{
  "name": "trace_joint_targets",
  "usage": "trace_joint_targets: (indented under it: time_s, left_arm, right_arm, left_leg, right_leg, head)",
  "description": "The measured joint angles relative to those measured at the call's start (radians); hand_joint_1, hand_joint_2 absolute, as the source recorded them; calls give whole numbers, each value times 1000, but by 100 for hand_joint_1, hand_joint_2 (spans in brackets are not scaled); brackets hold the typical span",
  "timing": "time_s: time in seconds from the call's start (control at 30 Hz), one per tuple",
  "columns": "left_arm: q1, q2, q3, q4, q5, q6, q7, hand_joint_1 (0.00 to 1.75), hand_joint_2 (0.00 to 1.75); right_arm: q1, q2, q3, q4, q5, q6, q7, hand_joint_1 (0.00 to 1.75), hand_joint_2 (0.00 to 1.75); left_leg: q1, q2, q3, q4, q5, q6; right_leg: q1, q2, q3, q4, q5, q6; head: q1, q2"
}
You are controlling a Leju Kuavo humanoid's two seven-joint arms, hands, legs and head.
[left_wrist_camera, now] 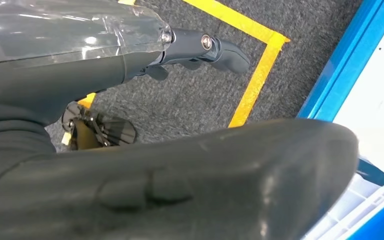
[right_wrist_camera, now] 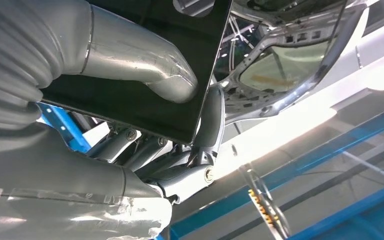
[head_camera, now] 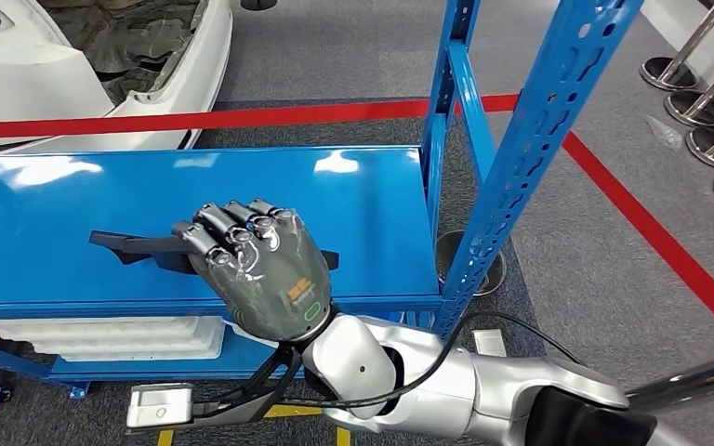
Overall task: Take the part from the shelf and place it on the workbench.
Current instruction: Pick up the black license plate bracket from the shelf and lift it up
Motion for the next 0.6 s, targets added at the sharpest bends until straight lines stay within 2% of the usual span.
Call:
trace_joint_targets:
  time_s: [0.03, 0.1, 0.17, 0.23, 0.3, 0.33, 0.37, 0.4, 0.5, 0.53, 0.6]
  left_arm:
    - [-1, 0, 0, 0, 0, 0, 1, 0, 0]
    - [0, -1, 0, 0, 0, 0, 2, 0, 0]
    - [-1, -1, 0, 0, -1, 0, 2, 0, 0]
    - [-5, -2, 0, 0, -2, 0, 2, 0, 0]
    - [-6, -3, 0, 0, -2, 0, 3, 0, 0]
    - [-6, -4, 0, 0, -2, 0, 4, 0, 0]
    - [-6, -6, 0, 0, -2, 0, 5, 0, 0]
    - [-6, -6, 0, 0, -1, 0, 6, 0, 0]
    - [-6, -8, 0, 0, 0, 0, 7, 0, 0]
    - [-6, -9, 0, 0, 0, 0, 7, 0, 0]
    - [-7, -10, 0, 0, -2, -1, 8, 0, 0]
  right_arm:
    - [1, 1, 0, 5, -2, -2, -3, 175, 175]
    - [4, 4, 0, 16, -7, -5, -7, 175, 175]
    - [8, 6, 0, 31, -10, -13, -15, 175, 175]
    - [11, 7, 0, 50, -11, -26, -26, 175, 175]
    - [15, 8, -1, 69, -12, -41, -36, 175, 175]
    - [18, 9, -1, 79, -12, -47, -41, 175, 175]
    - [21, 9, -1, 88, -11, -52, -44, 175, 175]
    - [23, 10, -1, 96, -11, -55, -47, 175, 175]
    - [24, 15, -2, 114, -4, -59, -52, 175, 175]
    - [24, 18, -3, 118, 1, -60, -53, 175, 175]
    - [23, 21, -5, 125, 16, -64, -53, 175, 175]
  left_leg:
    - [-2, -1, 9, -26, 4, 3]
    - [-6, -2, 5, -31, 8, 13]
    - [-4, 2, 1, -36, 18, 28]
    - [-2, 6, -5, -41, 28, 43]
    - [-5, 7, -16, -40, 35, 50]
    - [-6, 8, -22, -39, 39, 51]
    - [-7, 8, -28, -37, 42, 51]
    - [-8, 8, -33, -35, 44, 50]
    - [-10, 7, -42, -29, 51, 42]
    - [-10, 7, -44, -28, 54, 37]
    - [-10, 8, -47, -29, 62, 24]
  right_leg:
    - [1, 1, -3, 2, 2, 6]
    - [1, 2, -7, 1, 8, 17]
    - [-1, 1, -12, 14, -6, 27]
    - [-2, 1, -41, 88, -63, 33]
    - [-2, 2, -89, 214, -135, 35]
    - [-2, 1, -104, 262, -155, 36]
    - [-2, 1, -105, 278, -157, 35]
    - [-2, 1, -86, 257, -141, 33]
    - [0, 1, 29, 57, -66, 21]
    - [2, 2, 51, 12, -53, 17]
    - [8, 5, 55, -8, -45, 10]
  head:
    - [0, 0]
    - [1, 0]
    - [1, 0]
    - [8, 0]
    - [15, 0]
    - [16, 0]
    - [17, 0]
    - [18, 0]
    - [20, 0]
    - [20, 0]
    - [20, 0]
